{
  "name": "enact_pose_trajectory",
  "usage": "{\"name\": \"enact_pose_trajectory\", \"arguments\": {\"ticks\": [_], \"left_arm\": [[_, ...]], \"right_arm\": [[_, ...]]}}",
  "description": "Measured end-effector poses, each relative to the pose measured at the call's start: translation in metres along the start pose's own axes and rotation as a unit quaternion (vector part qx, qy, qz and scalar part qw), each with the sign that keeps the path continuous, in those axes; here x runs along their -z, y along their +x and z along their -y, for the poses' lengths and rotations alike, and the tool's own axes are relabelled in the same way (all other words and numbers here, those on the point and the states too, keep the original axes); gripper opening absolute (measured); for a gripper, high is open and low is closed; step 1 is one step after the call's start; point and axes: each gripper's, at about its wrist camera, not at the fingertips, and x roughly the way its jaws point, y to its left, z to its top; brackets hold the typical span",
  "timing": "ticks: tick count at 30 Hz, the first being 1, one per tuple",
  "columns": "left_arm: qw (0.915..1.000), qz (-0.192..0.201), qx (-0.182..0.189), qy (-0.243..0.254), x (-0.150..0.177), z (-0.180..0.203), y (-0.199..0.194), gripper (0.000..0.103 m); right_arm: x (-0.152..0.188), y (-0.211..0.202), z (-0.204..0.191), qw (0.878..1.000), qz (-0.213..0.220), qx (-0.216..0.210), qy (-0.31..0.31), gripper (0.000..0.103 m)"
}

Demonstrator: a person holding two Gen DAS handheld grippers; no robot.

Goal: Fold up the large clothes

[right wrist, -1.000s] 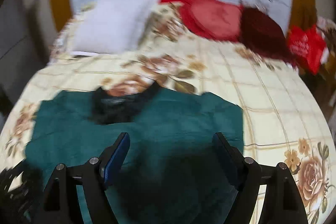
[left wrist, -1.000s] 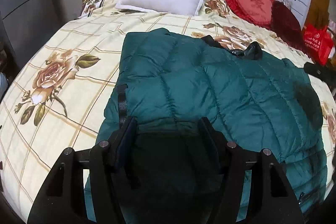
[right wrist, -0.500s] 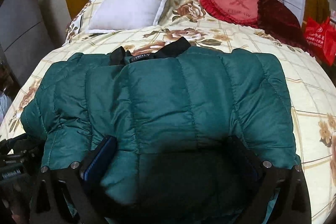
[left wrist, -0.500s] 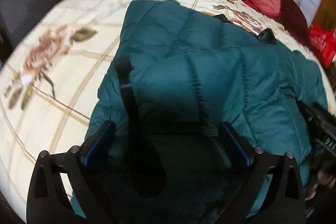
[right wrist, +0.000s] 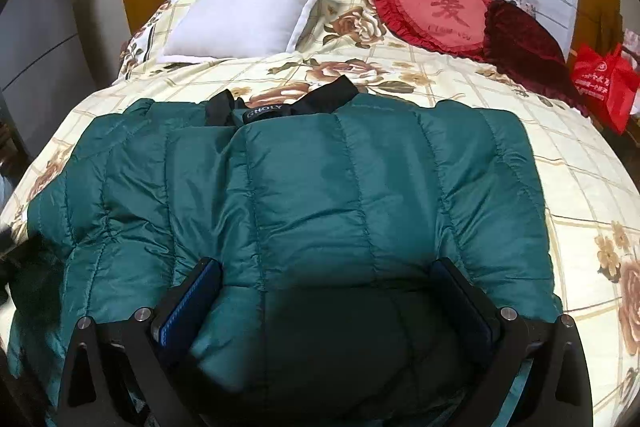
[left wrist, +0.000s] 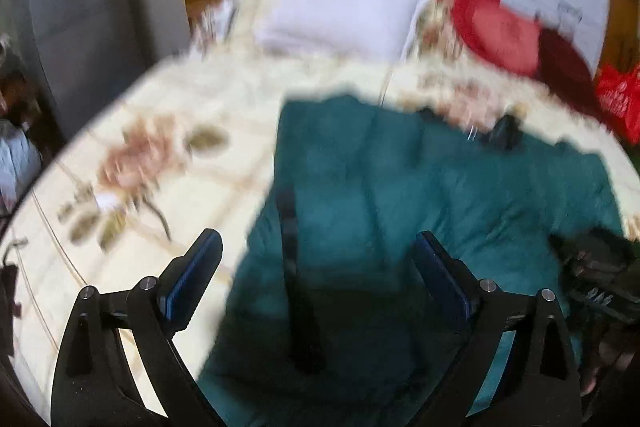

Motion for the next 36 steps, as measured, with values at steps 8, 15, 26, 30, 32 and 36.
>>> {"name": "enact_pose_trajectory", "arguments": {"ticks": [8, 15, 26, 30, 32, 36], "left_arm": [[0.986, -0.068, 0.106, 0.108, 0.028, 0.053, 0.025, 0.071], [0.9842, -0.093, 0.123, 0.087, 0.024, 0.042, 0.024, 0.071], [0.9895, -0.03, 0.083, 0.115, 0.038, -0.037, -0.064, 0.071], [0.9877, -0.035, 0.056, 0.142, 0.066, -0.07, -0.081, 0.071], [0.9881, -0.043, 0.052, 0.138, 0.079, -0.089, -0.085, 0.071], [0.9914, -0.059, 0.05, 0.106, 0.108, -0.132, -0.094, 0.071]], "right_arm": [[-0.007, -0.038, 0.009, 0.999, 0.032, -0.006, 0.039, 0.103], [-0.007, -0.038, 0.012, 0.999, -0.03, 0.012, 0.029, 0.103], [0.052, -0.151, 0.056, 0.998, -0.029, 0.048, 0.009, 0.103], [0.107, -0.181, 0.084, 0.997, -0.046, 0.046, 0.033, 0.103], [0.138, -0.19, 0.095, 0.997, -0.058, 0.029, 0.05, 0.103], [0.187, -0.195, 0.102, 0.994, -0.078, 0.002, 0.073, 0.103]]}}
